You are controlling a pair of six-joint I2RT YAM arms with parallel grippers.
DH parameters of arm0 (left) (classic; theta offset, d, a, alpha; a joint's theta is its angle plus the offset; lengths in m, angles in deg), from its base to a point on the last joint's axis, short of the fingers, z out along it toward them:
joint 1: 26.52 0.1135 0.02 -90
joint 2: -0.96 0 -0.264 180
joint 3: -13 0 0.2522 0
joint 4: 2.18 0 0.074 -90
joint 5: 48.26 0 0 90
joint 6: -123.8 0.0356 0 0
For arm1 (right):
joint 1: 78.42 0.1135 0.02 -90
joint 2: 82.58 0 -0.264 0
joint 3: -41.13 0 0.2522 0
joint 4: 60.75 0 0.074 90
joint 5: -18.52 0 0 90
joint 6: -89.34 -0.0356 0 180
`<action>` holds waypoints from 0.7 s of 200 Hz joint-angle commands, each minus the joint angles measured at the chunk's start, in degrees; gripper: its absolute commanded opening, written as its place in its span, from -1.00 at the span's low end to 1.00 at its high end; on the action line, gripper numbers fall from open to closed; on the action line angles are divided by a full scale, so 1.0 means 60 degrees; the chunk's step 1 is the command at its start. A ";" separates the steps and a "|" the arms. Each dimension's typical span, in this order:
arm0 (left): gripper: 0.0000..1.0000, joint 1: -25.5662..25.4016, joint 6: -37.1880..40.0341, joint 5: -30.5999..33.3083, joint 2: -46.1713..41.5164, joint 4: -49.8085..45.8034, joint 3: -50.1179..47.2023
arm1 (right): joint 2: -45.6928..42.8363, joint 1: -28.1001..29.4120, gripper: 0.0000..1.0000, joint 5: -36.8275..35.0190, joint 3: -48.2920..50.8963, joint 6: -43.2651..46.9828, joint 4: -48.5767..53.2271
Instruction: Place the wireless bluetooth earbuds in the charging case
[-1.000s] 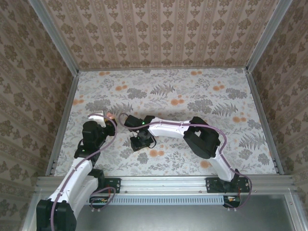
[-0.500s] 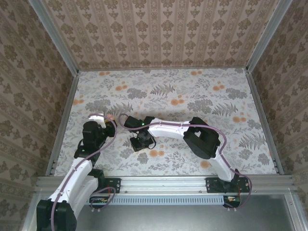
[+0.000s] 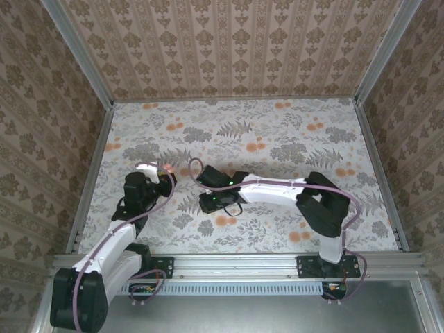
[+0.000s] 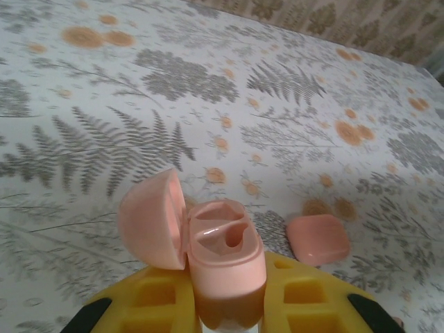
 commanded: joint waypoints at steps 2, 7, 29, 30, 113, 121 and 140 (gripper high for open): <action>-0.67 -0.0432 0.0234 -0.0793 0.0608 0.1544 0.0014 | -0.0989 -0.0363 -0.66 -0.0586 0.0850 0.1105 -0.1272; -0.67 -0.0560 0.0353 -0.0836 0.0796 0.1719 0.0079 | -0.1173 -0.0480 -0.66 -0.0604 0.1001 0.1349 -0.1372; -0.67 -0.1045 0.0670 -0.1155 0.1642 0.2377 0.0369 | -0.2033 -0.1030 -0.66 -0.0467 0.1675 0.2336 -0.1853; -0.67 -0.1061 0.0684 -0.1170 0.1685 0.2403 0.0385 | -0.2062 -0.1054 -0.66 -0.0448 0.1711 0.2357 -0.1873; -0.68 -0.2708 0.2708 -0.4219 0.4035 0.4017 0.1293 | -0.5057 -0.2454 -0.67 0.0853 0.3396 0.5841 -0.3740; -0.69 -0.2730 0.2709 -0.4518 0.4218 0.4389 0.1308 | -0.5142 -0.2455 -0.67 0.1009 0.3391 0.6126 -0.3710; -0.69 -0.2782 0.2826 -0.5097 0.4515 0.5082 0.1301 | -0.5292 -0.2440 -0.68 0.1446 0.3322 0.6598 -0.3632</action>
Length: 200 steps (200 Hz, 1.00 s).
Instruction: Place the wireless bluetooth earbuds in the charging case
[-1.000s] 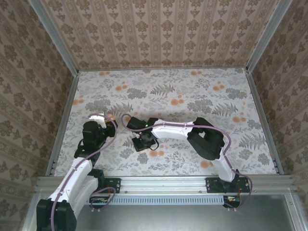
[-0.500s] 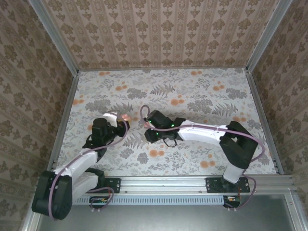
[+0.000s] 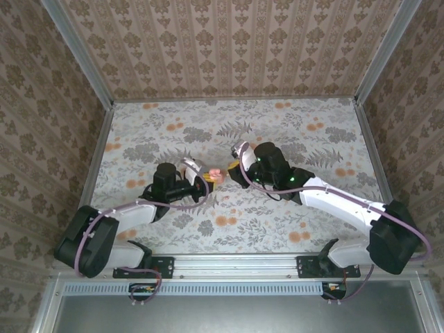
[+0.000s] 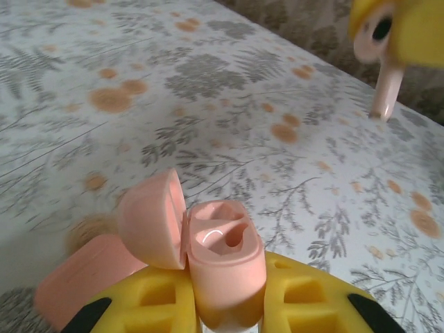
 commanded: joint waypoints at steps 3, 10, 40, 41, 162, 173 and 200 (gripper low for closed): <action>-0.69 -0.0097 0.0597 -0.1512 0.0317 0.1526 0.0247 | -0.0268 -0.0002 -0.68 0.0853 0.0049 0.1323 -0.0227; -0.69 -0.0115 0.0644 -0.1625 0.0356 0.1662 0.0245 | -0.0301 0.0018 -0.68 0.0959 0.0020 0.1472 -0.0165; -0.69 -0.0158 0.0674 -0.2193 0.0456 0.2017 0.0314 | -0.0279 0.0118 -0.68 0.0902 -0.0027 0.1953 -0.0015; -0.69 -0.0159 0.0665 -0.2213 0.0458 0.2018 0.0316 | -0.0266 0.0124 -0.68 0.0897 -0.0036 0.1964 -0.0014; -0.68 -0.0342 0.0319 -0.2628 0.0292 0.2500 0.0390 | 0.0111 0.0380 -0.70 0.0628 -0.0569 0.2813 0.0847; -0.68 -0.0358 0.0289 -0.2646 0.0245 0.2502 0.0391 | 0.0112 0.0393 -0.70 0.0475 -0.0607 0.2917 0.0891; -0.68 -0.0380 0.0268 -0.2659 0.0132 0.2457 0.0421 | 0.0112 0.0403 -0.71 0.0322 -0.0696 0.3195 0.1077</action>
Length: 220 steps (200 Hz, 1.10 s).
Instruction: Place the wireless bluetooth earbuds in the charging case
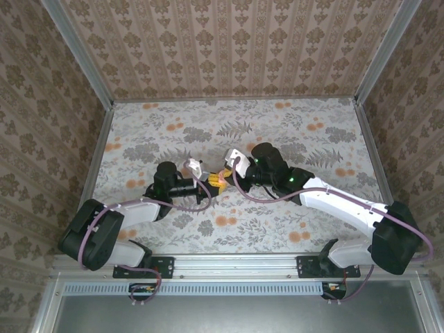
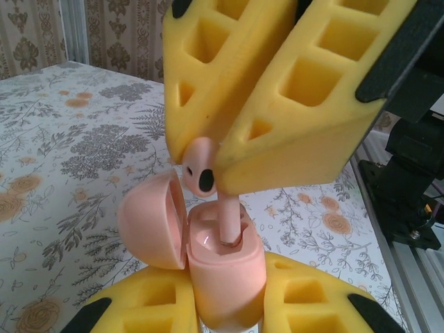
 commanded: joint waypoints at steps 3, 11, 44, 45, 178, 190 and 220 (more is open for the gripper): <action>-0.68 -0.0083 -0.0120 -0.0330 -0.0294 0.0441 0.0278 | 0.0091 0.0076 -0.71 -0.0276 -0.0367 0.0489 0.0485; -0.68 -0.0072 -0.0100 -0.0328 -0.0319 0.0423 0.0278 | 0.0094 0.0088 -0.71 -0.0294 -0.0418 0.0609 0.0599; -0.68 -0.0085 -0.0115 -0.0356 -0.0365 0.0379 0.0287 | 0.0017 0.0140 -0.70 -0.0275 -0.0472 0.1159 0.1023; -0.68 -0.0085 -0.0115 -0.0356 -0.0363 0.0384 0.0290 | 0.0017 0.0145 -0.70 -0.0286 -0.0468 0.1182 0.1038; -0.65 -0.0187 -0.0139 -0.0216 -0.0342 0.0467 0.0301 | -0.0514 -0.0010 -0.22 0.0515 -0.0460 0.0881 0.1010; -0.64 -0.0186 -0.0122 -0.0130 -0.0305 0.0544 0.0225 | -0.0637 -0.0176 -0.15 0.0967 -0.0504 0.0592 0.1009; -0.63 -0.0172 -0.0319 0.0141 -0.0191 0.1041 -0.0001 | -0.0810 -0.0539 -0.02 0.1943 -0.0625 -0.0157 0.1165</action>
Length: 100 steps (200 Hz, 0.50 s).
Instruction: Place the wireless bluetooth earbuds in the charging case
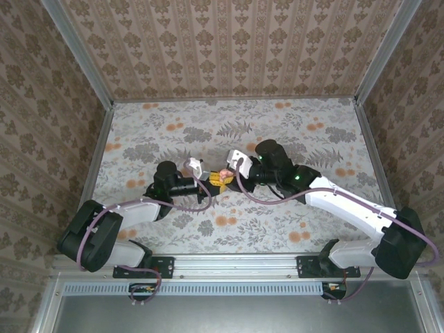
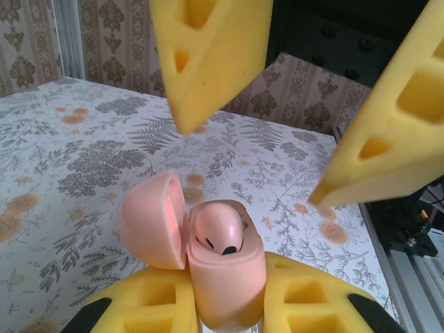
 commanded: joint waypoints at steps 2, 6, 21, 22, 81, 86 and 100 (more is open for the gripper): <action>-0.63 -0.0030 -0.0258 0.0153 -0.0078 0.0811 -0.0128 | -0.0331 -0.0291 -0.02 0.1164 -0.0235 -0.0852 0.0185; -0.64 -0.0027 -0.0287 0.0210 -0.0069 0.0858 -0.0168 | -0.0352 -0.0342 -0.02 0.1271 -0.0248 -0.0978 0.0204; -0.65 -0.0013 -0.0411 0.0752 -0.0125 0.0899 -0.0322 | -0.0377 -0.0596 0.00 0.1544 -0.0249 -0.1576 0.0232; -0.65 -0.0012 -0.0421 0.0800 -0.0137 0.0891 -0.0338 | -0.0370 -0.0612 0.00 0.1560 -0.0249 -0.1635 0.0242; -0.63 0.0091 -0.0280 0.5184 -0.2406 -0.1761 -0.1103 | 0.1326 -0.0990 -0.01 0.0105 -0.1600 -0.4671 0.3120; -0.63 0.0115 -0.0260 0.5523 -0.2678 -0.2044 -0.1143 | 0.1678 -0.0990 -0.02 -0.0015 -0.1782 -0.5014 0.3443; -0.63 0.0199 -0.0262 0.6404 -0.3486 -0.2980 -0.1173 | 0.2482 -0.0983 -0.02 -0.0091 -0.2141 -0.6134 0.4110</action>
